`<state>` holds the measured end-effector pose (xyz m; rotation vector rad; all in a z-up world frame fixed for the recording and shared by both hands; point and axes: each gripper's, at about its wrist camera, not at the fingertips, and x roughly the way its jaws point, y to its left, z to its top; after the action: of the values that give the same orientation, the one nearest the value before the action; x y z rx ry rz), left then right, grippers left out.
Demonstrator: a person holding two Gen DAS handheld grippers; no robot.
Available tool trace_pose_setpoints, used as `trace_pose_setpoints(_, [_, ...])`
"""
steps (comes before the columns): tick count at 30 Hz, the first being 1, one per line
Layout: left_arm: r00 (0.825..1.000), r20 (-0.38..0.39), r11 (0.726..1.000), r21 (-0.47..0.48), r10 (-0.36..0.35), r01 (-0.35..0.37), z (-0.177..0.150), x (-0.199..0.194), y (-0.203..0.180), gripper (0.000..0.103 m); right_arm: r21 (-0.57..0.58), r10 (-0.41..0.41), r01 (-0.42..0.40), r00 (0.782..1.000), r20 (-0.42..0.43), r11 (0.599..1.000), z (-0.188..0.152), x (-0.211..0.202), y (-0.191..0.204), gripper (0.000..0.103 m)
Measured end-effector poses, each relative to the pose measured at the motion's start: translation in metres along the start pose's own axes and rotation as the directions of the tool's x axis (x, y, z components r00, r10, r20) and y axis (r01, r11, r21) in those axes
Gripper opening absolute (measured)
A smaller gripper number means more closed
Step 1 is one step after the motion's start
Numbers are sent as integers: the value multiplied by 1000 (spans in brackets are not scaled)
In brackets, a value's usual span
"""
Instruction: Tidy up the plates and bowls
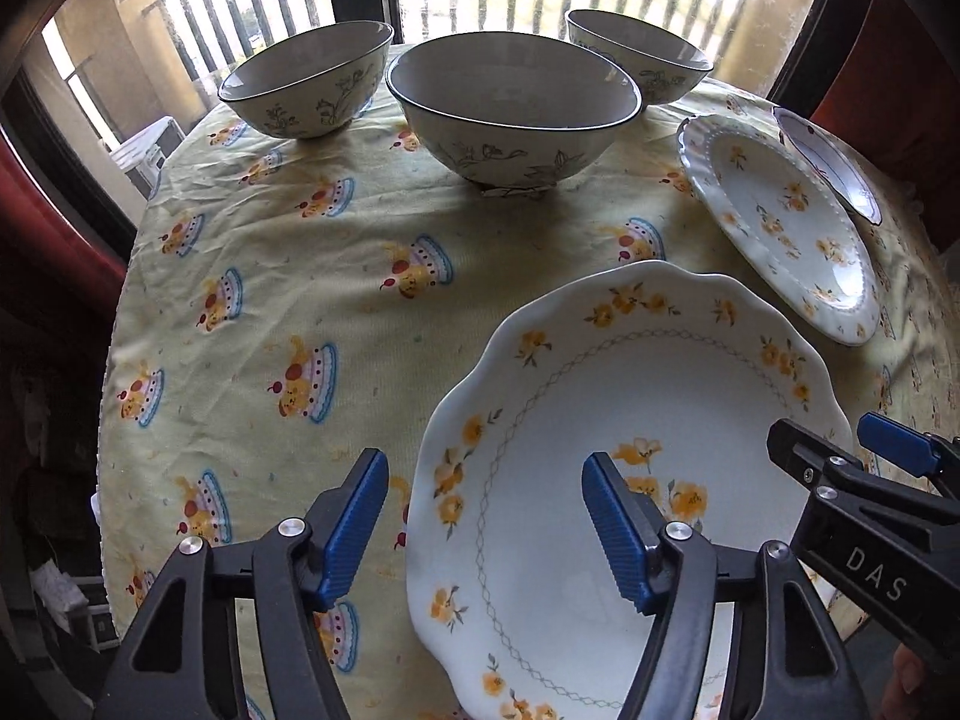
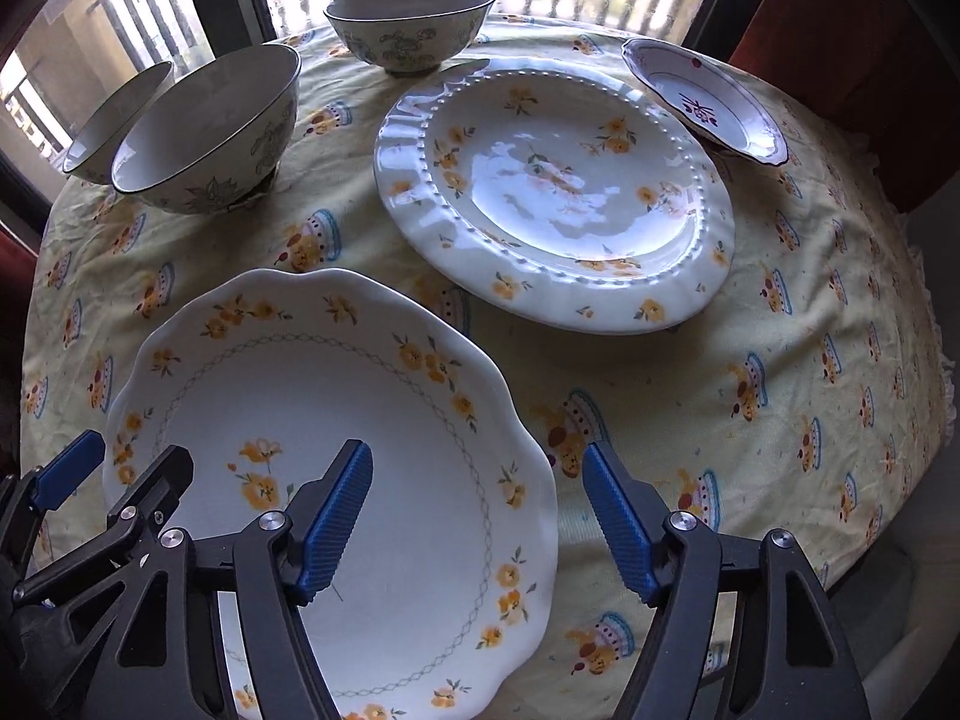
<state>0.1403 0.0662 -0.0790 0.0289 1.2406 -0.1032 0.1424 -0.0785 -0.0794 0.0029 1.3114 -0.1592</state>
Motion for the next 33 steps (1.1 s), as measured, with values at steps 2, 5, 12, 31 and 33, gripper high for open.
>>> trace_pose_setpoints(2, [999,-29,1000,-1,-15,15,-2,5,1,65,0,-4,4,1000,-20,1000,-2,5,4,71])
trace_pose_setpoints(5, [997,-65,999,-4,-33,32,-5,12,0,64,-5,-27,26,999,-34,1000,-4,11,7,68])
trace_pose_setpoints(12, [998,-55,1000,-20,-17,16,-10,12,-2,67,0,-11,11,999,-50,1000,-4,24,2,66])
trace_pose_setpoints(31, [993,-76,986,-131,90,-99,-30,-1,-51,69,-82,27,-33,997,-77,996,-14,11,-30,62])
trace_pose_setpoints(33, [993,-74,986,-135,90,-100,-31,-4,-61,68,-90,31,-38,997,-72,995,-14,8,-40,62])
